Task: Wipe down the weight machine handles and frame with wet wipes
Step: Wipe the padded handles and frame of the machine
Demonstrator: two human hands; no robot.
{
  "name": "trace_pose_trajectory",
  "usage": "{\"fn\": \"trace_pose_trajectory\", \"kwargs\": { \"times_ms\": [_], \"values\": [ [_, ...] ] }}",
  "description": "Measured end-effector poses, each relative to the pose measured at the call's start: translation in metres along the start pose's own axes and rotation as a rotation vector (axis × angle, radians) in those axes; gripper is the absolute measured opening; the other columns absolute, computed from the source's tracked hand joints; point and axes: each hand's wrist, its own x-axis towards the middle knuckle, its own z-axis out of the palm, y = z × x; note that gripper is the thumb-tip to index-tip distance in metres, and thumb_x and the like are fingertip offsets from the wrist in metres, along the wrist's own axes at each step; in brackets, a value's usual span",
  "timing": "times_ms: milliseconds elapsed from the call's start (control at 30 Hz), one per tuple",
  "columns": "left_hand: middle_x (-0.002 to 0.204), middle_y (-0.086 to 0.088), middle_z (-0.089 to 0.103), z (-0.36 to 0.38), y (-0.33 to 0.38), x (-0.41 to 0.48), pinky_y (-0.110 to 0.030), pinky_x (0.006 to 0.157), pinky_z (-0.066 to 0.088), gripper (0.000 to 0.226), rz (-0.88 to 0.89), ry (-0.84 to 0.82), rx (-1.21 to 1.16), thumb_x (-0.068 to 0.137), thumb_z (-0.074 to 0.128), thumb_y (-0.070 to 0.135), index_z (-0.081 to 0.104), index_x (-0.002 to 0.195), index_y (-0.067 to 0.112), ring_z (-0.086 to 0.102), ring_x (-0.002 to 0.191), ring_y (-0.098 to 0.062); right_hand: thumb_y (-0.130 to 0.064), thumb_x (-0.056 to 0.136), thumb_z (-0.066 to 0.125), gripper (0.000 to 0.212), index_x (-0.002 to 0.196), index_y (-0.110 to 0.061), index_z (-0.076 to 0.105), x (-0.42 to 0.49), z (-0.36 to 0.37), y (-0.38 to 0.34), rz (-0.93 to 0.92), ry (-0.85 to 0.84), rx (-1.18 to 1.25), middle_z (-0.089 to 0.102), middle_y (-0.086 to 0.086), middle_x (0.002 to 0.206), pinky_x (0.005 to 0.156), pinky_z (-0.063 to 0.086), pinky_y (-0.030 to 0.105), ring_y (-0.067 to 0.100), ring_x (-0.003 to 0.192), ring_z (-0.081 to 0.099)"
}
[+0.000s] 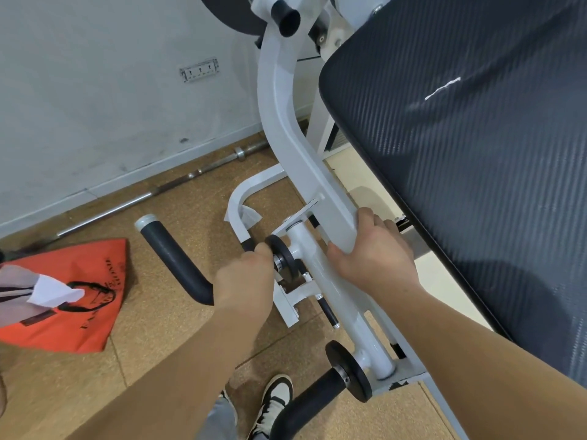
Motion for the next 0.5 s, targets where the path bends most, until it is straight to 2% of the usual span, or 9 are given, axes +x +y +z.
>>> {"fn": "trace_pose_trajectory", "kwargs": {
  "times_ms": [33,100,167,233,300,367,433,467,500],
  "values": [
    [0.087,0.000,0.058,-0.002,-0.002,0.012,-0.033,0.064,0.053,0.025,-0.003,-0.050,-0.019,0.087,0.062,0.006,0.047,0.105,0.016,0.065,0.077,-0.022,-0.068,0.087,0.052,0.076,0.145,-0.021,0.036,0.000,0.001,0.000,-0.001,0.002,-0.002,0.059,-0.001,0.124,0.096,0.052,0.050,0.027,0.113,0.055],
    [0.080,-0.002,0.062,-0.009,-0.008,0.036,-0.030,0.058,0.053,0.007,-0.004,-0.297,-0.211,0.087,0.060,0.013,0.059,0.094,0.011,0.062,0.066,-0.020,-0.068,0.088,0.053,0.075,0.144,-0.021,0.037,0.002,0.001,0.000,-0.002,0.004,-0.005,0.060,0.000,0.124,0.097,0.052,0.050,0.026,0.113,0.055],
    [0.071,-0.008,0.064,-0.013,-0.019,0.055,-0.028,0.052,0.050,0.026,-0.007,-0.635,-0.540,0.084,0.068,0.024,0.069,0.096,0.002,0.058,0.055,-0.021,-0.067,0.088,0.053,0.074,0.143,-0.020,0.038,0.002,0.001,0.001,-0.001,0.009,-0.003,0.060,0.000,0.123,0.098,0.051,0.050,0.027,0.113,0.055],
    [0.062,-0.005,0.056,-0.016,-0.029,0.064,-0.027,0.052,0.047,0.035,-0.013,-0.924,-0.734,0.084,0.076,0.033,0.071,0.100,0.003,0.051,0.050,-0.018,-0.067,0.088,0.053,0.073,0.142,-0.021,0.038,0.002,0.001,0.001,0.003,0.003,0.002,0.060,-0.001,0.123,0.098,0.051,0.050,0.026,0.113,0.055],
    [0.055,-0.001,0.051,-0.020,-0.032,0.066,-0.026,0.052,0.043,0.025,-0.027,-1.000,-0.782,0.088,0.075,0.031,0.069,0.098,0.009,0.046,0.045,-0.015,-0.067,0.088,0.054,0.072,0.142,-0.022,0.037,0.002,0.000,0.000,0.005,-0.011,0.007,0.059,-0.001,0.123,0.099,0.051,0.051,0.026,0.113,0.055],
    [0.057,-0.002,0.056,-0.017,-0.022,0.057,-0.027,0.051,0.045,0.014,-0.044,-0.750,-0.660,0.088,0.067,0.023,0.067,0.091,0.009,0.050,0.044,-0.016,-0.067,0.089,0.054,0.072,0.142,-0.022,0.037,0.002,0.000,0.000,-0.001,-0.010,0.000,0.060,-0.001,0.123,0.098,0.052,0.051,0.026,0.113,0.056],
    [0.073,-0.002,0.061,-0.009,-0.010,0.029,-0.029,0.053,0.046,0.007,-0.037,-0.295,-0.262,0.089,0.059,0.014,0.059,0.095,0.013,0.057,0.055,-0.018,-0.067,0.089,0.054,0.073,0.143,-0.021,0.036,0.001,-0.003,-0.001,-0.001,-0.016,-0.005,0.059,0.000,0.124,0.097,0.052,0.050,0.026,0.114,0.056],
    [0.082,-0.001,0.060,-0.003,-0.005,0.011,-0.031,0.055,0.045,0.016,-0.027,-0.103,-0.074,0.090,0.059,0.011,0.053,0.104,0.014,0.059,0.063,-0.019,-0.067,0.089,0.054,0.073,0.143,-0.021,0.035,0.000,-0.004,-0.002,0.001,-0.018,-0.006,0.059,-0.001,0.125,0.097,0.052,0.049,0.026,0.115,0.056],
    [0.088,-0.001,0.059,0.000,0.000,-0.002,-0.032,0.057,0.044,0.025,-0.011,-0.002,0.019,0.091,0.060,0.009,0.048,0.111,0.015,0.061,0.070,-0.020,-0.067,0.089,0.053,0.074,0.144,-0.021,0.035,0.000,-0.004,-0.002,0.004,-0.017,-0.007,0.059,-0.001,0.124,0.097,0.052,0.049,0.026,0.114,0.056]
  ]
}}
